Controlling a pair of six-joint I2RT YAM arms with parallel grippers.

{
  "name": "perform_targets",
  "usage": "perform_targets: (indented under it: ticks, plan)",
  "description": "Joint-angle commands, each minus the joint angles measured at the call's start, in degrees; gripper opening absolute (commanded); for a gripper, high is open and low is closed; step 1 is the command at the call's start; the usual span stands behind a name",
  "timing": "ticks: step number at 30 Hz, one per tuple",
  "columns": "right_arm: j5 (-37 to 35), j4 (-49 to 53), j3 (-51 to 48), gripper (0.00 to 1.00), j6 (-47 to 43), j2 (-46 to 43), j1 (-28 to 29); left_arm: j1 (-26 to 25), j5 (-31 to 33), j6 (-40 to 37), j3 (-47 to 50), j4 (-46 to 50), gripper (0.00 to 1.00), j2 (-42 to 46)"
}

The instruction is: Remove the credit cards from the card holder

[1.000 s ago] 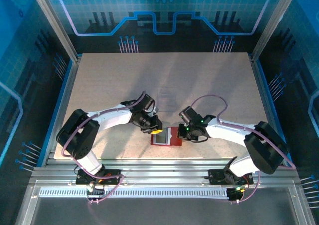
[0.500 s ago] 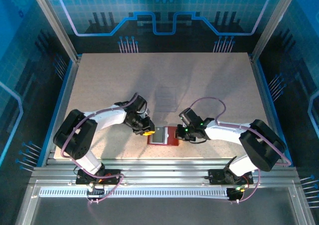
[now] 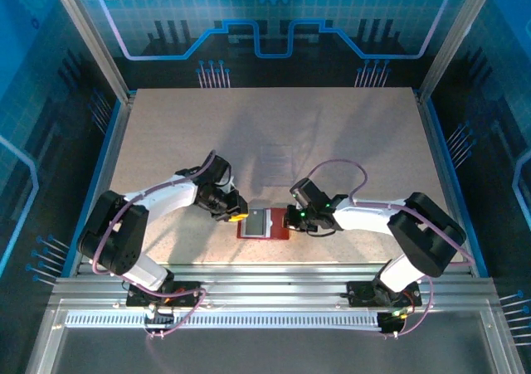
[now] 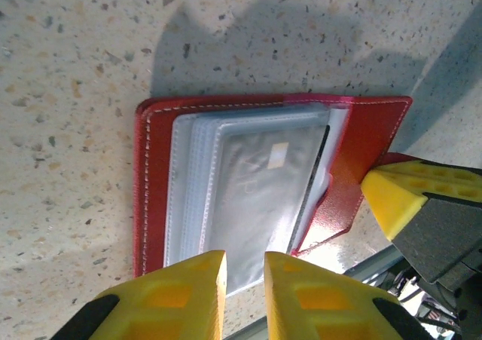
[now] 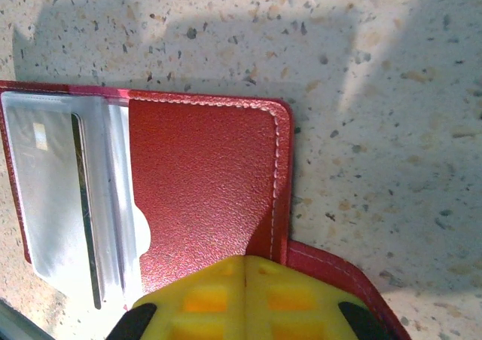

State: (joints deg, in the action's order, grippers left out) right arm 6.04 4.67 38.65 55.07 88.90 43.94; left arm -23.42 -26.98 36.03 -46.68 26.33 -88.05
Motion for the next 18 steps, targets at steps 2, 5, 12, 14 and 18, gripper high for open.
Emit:
perform_targets:
  ticks: [2, 5, 12, 14, 18]
  plan:
    - [-2.06, 2.25, 0.78, 0.03, 0.4, 0.88, 1.02, 0.13, -2.97, 0.27, 1.53, -1.25, 0.21, 1.15]
    - [-3.23, 3.39, 1.21, 0.03, -0.34, 0.14, 0.98, 0.15, -3.05, 0.27, 1.98, -1.91, 0.2, 1.21]
    - [-4.55, 2.72, -0.27, 0.03, -0.23, -1.68, 1.13, 0.14, -3.45, 1.42, 3.9, -4.52, 0.2, 1.52]
    - [-4.72, 1.41, -1.51, 0.03, 0.33, -2.22, 1.12, 0.12, -3.79, 2.07, 4.15, -5.32, 0.2, 1.72]
    - [-5.3, -0.89, -3.82, 0.03, 1.26, -3.34, 1.23, -0.13, -4.95, 3.34, 4.76, -7.13, 0.2, 2.26]
